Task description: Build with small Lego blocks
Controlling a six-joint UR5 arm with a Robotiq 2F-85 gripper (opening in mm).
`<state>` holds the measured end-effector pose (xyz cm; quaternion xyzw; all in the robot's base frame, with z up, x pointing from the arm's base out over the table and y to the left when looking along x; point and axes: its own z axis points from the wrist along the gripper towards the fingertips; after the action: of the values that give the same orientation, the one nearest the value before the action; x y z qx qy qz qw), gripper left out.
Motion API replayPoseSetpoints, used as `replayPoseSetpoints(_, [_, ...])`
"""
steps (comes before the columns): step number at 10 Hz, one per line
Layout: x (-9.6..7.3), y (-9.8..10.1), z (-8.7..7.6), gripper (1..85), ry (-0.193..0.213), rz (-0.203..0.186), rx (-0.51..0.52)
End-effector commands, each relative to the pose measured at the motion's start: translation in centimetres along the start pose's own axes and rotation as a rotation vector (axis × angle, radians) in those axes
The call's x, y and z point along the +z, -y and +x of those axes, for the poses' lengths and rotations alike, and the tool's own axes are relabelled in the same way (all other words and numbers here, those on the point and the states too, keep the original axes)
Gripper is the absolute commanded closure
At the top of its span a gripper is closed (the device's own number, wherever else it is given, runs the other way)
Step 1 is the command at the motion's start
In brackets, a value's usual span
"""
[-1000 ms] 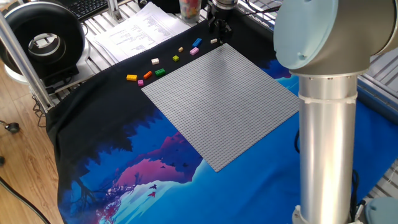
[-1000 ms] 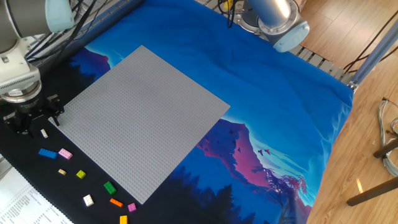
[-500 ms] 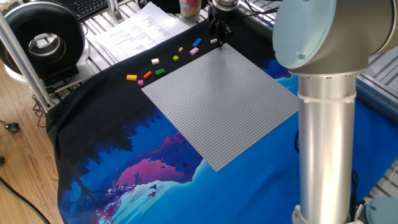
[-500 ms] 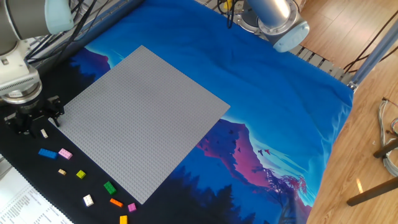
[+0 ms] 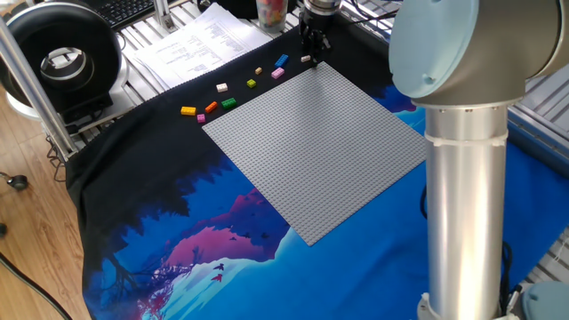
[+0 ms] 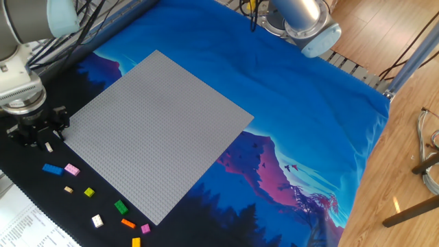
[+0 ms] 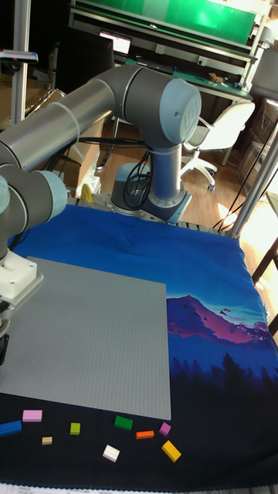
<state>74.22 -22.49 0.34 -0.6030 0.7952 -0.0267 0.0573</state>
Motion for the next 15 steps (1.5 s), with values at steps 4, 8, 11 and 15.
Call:
replayPoseSetpoints(4, [-0.03,0.75,0.36,43.3,0.008,-0.009,-0.021])
replayPoseSetpoints(8, [0.11,0.51,0.26,48.0,0.008,-0.028,-0.004])
replayPoseSetpoints(11, [0.09,0.45,0.10,52.7,0.005,-0.038,0.002])
replayPoseSetpoints(15, [0.30,0.83,-0.06,58.0,0.003,-0.038,0.002])
